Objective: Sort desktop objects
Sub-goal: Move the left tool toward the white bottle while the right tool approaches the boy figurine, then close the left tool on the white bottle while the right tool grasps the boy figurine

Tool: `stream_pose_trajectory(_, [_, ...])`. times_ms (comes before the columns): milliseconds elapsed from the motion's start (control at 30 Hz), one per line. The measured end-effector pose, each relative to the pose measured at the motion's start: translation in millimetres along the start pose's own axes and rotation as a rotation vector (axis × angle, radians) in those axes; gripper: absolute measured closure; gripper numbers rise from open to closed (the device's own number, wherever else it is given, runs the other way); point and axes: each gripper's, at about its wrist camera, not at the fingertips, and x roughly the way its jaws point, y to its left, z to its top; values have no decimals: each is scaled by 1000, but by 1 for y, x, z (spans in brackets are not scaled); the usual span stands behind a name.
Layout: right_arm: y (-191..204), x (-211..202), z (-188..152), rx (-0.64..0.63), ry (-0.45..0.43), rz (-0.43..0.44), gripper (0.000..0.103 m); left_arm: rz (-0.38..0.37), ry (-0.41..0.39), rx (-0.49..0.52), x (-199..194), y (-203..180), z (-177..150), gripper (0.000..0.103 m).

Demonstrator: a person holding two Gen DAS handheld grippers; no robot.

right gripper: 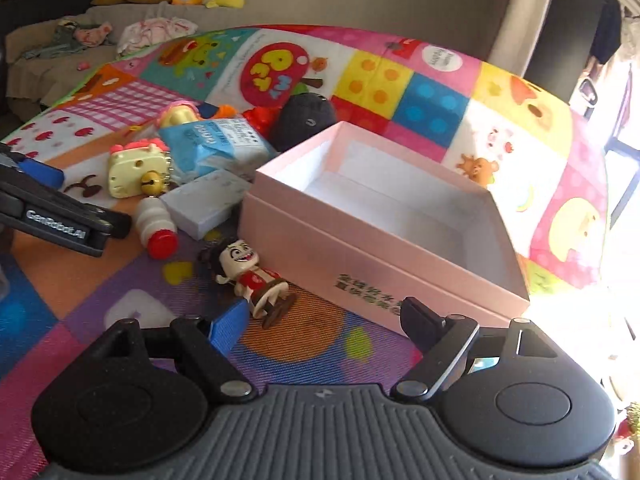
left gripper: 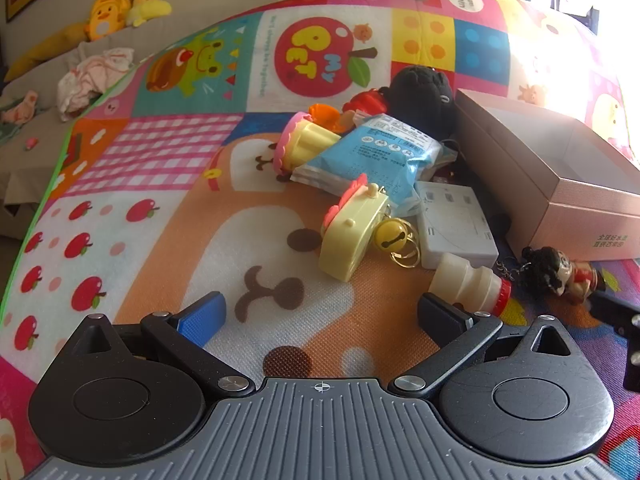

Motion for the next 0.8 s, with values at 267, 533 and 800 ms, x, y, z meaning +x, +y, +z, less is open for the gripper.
stream_pose_trajectory(267, [-38, -6, -34, 218, 97, 78, 7, -5, -1, 2, 0, 0, 0, 0])
stream_pose_trajectory(533, [-45, -3, -38, 294, 132, 122, 0, -201, -88, 61, -18, -12, 2, 1])
stream_pose_trajectory(800, [-39, -2, -30, 262, 135, 149, 0, -220, -62, 166, -1, -42, 2, 27])
